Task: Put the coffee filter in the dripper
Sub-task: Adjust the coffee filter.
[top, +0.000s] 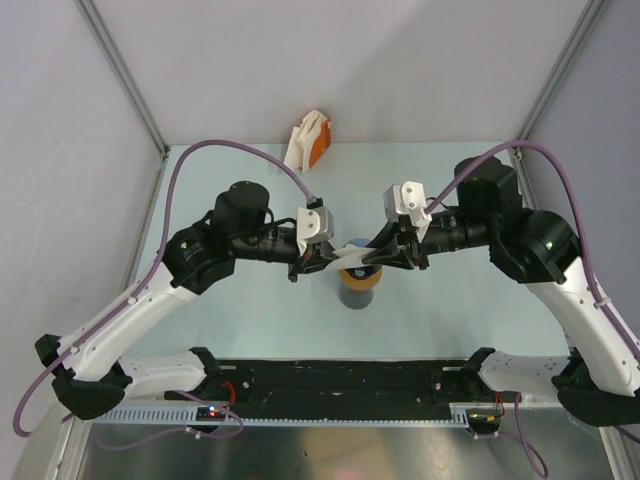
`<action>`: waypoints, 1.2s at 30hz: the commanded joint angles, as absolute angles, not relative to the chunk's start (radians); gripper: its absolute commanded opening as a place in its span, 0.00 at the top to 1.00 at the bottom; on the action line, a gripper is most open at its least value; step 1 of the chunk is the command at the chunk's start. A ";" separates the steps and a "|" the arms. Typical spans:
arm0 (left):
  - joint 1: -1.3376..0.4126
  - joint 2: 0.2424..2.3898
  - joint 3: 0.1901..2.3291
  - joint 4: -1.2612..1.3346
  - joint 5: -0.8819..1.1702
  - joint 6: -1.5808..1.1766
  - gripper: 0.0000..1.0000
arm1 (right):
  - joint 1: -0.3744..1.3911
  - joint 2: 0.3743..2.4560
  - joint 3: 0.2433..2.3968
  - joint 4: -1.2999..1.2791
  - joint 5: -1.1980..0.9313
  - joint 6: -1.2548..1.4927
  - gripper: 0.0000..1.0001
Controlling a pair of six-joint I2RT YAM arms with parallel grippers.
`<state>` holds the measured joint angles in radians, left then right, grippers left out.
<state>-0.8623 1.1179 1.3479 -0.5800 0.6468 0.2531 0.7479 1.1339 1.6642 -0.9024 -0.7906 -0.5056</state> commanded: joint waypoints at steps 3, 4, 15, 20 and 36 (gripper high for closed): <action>-0.878 1.133 1.436 -0.649 0.559 0.374 1.00 | 0.777 1.189 1.756 -1.103 -0.751 -0.655 0.82; -0.880 1.135 1.443 -0.654 0.552 0.380 1.00 | 0.784 1.194 1.762 -1.115 -0.741 -0.670 0.90; -0.810 1.151 1.468 -0.629 0.570 0.090 0.49 | 0.802 1.096 1.642 -0.843 -0.610 -0.591 1.00; -0.726 1.169 1.462 -0.549 0.630 -0.137 0.43 | 0.815 1.065 1.596 -0.777 -0.581 -0.565 1.00; -0.589 1.173 1.307 -0.294 0.778 -0.606 0.30 | 0.907 1.013 1.483 -0.577 -0.304 -0.639 1.00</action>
<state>-0.6132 1.1782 1.3380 -0.3801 0.7227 -0.4763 0.8925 1.0370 1.4872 -0.6827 -0.3943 -0.6098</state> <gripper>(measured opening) 0.698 0.009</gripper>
